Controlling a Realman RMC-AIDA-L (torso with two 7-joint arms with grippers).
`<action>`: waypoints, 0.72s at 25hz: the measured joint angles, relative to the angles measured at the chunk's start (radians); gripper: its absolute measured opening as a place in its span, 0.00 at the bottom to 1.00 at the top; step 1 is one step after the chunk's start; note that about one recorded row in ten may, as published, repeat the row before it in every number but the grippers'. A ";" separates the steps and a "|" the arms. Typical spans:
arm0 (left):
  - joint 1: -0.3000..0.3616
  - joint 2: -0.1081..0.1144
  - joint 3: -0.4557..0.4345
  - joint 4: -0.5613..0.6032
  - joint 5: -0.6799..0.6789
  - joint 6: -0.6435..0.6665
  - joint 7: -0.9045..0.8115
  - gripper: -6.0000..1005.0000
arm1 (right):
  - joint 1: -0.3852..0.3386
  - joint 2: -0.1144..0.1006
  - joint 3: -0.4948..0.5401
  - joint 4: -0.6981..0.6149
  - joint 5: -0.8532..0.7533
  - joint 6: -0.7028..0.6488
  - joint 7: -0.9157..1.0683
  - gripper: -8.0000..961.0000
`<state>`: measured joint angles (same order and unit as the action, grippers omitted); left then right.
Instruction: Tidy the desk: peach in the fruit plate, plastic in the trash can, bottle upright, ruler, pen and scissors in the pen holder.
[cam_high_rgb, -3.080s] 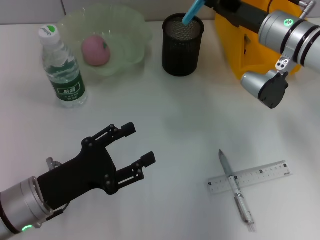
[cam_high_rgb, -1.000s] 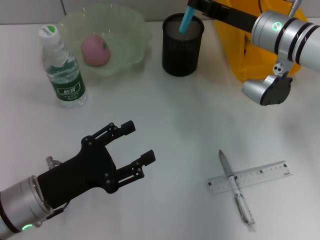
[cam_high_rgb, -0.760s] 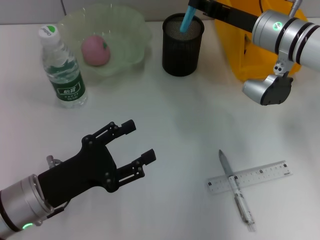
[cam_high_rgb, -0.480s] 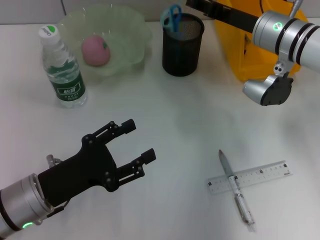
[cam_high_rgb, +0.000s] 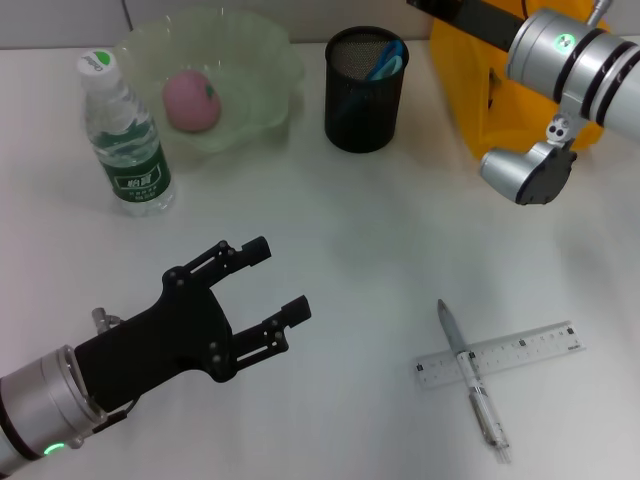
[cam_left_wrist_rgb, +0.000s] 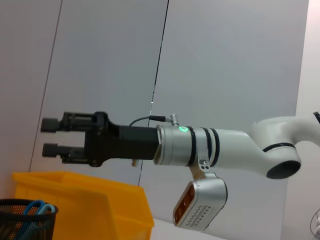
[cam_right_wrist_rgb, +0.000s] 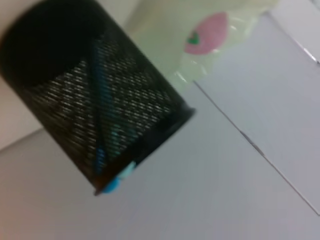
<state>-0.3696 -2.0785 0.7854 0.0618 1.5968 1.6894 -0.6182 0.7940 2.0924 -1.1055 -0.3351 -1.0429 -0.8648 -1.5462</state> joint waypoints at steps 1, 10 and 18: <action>0.000 0.000 0.000 0.000 0.000 0.000 0.000 0.79 | -0.005 0.000 -0.002 0.000 0.016 -0.013 -0.001 0.64; -0.004 0.003 0.000 0.001 0.000 0.002 0.000 0.79 | -0.031 0.000 0.003 0.049 0.243 -0.196 0.091 0.65; -0.019 0.005 0.030 0.014 0.013 0.001 0.000 0.79 | -0.102 -0.001 0.010 0.073 0.461 -0.405 0.641 0.67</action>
<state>-0.3891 -2.0738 0.8155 0.0758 1.6102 1.6906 -0.6182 0.6924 2.0915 -1.0953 -0.2619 -0.5819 -1.2698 -0.9054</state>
